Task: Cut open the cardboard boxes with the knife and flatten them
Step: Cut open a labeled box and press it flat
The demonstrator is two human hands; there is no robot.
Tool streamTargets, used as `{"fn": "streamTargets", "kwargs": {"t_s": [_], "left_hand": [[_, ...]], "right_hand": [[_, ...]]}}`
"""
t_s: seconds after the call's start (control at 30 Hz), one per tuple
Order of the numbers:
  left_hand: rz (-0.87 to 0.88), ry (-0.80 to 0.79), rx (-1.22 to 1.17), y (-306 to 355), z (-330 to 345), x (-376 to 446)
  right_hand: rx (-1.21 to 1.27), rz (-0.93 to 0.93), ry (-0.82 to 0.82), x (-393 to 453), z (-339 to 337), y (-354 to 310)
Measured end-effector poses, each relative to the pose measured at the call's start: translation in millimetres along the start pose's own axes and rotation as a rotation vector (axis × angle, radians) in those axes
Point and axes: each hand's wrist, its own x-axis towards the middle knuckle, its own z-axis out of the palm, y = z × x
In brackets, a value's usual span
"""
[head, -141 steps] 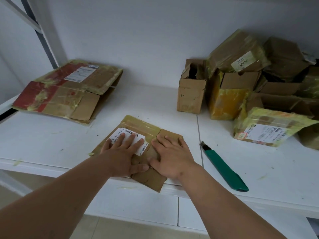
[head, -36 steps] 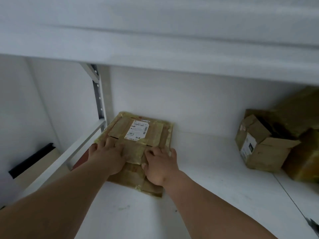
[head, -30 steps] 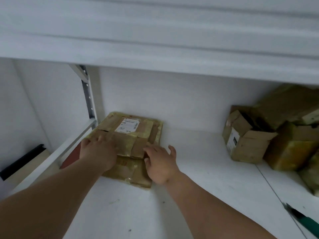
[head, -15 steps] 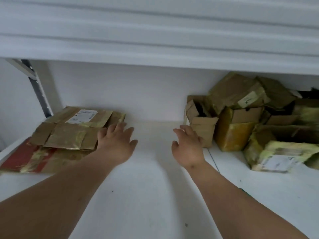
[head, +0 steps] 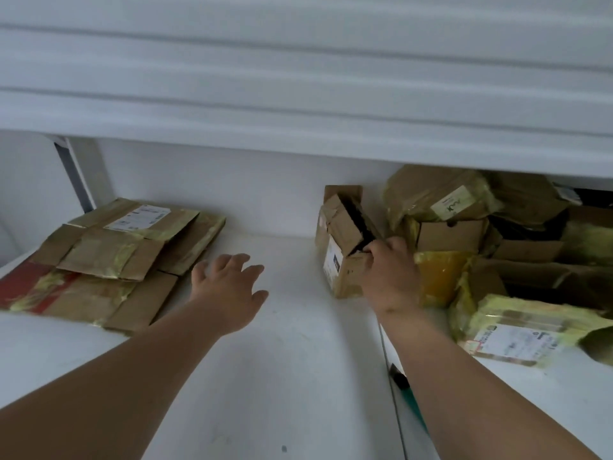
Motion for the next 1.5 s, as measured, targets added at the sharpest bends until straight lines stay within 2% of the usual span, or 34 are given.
{"fn": "streamTargets", "kwargs": {"t_s": [0.13,0.33,0.5,0.6,0.7,0.8,0.9,1.0,1.1,1.17,1.27,1.37,1.5], "left_hand": [[-0.039,0.007,-0.037,14.2,4.3,-8.6],[-0.063,0.044,-0.138,26.0,3.6,-21.6],[-0.056,0.010,-0.244,22.3,2.9,-34.6],[0.053,0.020,-0.360,12.4,9.7,-49.8],[0.180,0.005,-0.538,-4.2,15.4,-69.8],[0.244,0.015,-0.556,-18.5,17.6,-88.3],[0.250,-0.007,-0.551,-25.4,12.2,-104.3],[0.210,-0.031,-0.545,-27.5,3.9,-117.7],[0.230,-0.079,-0.470,-27.3,-0.6,-127.8],[0.232,-0.103,-0.368,-24.0,-4.3,-132.6],[0.242,-0.028,-0.090,-10.4,-10.5,-137.6],[0.283,0.032,-0.021,9.9,-11.2,-141.1],[0.369,0.025,0.050,39.3,-9.2,-137.1]], "right_hand": [[0.240,-0.040,0.093,-16.9,6.8,10.1],[0.671,-0.048,0.072,-43.7,6.3,18.3],[1.032,0.166,-0.093,-69.3,-17.1,15.1],[1.140,0.313,-0.112,-85.8,-14.7,15.7],[1.110,0.367,-0.091,-104.5,-14.8,10.2],[1.023,0.378,-0.072,-124.3,-16.2,-0.2],[1.025,0.354,-0.069,-147.1,-21.8,-13.6],[1.044,0.374,-0.136,-164.6,-24.7,-15.1],[1.114,0.417,-0.271,-177.8,-27.8,-15.5],[1.090,0.414,-0.295,-183.8,-28.1,-14.6],[1.055,0.382,-0.302,-189.2,-34.1,-13.0],[0.931,0.333,-0.221,-191.4,-39.5,-4.6],[0.459,0.220,-0.084,-193.7,-37.5,27.9]]}}
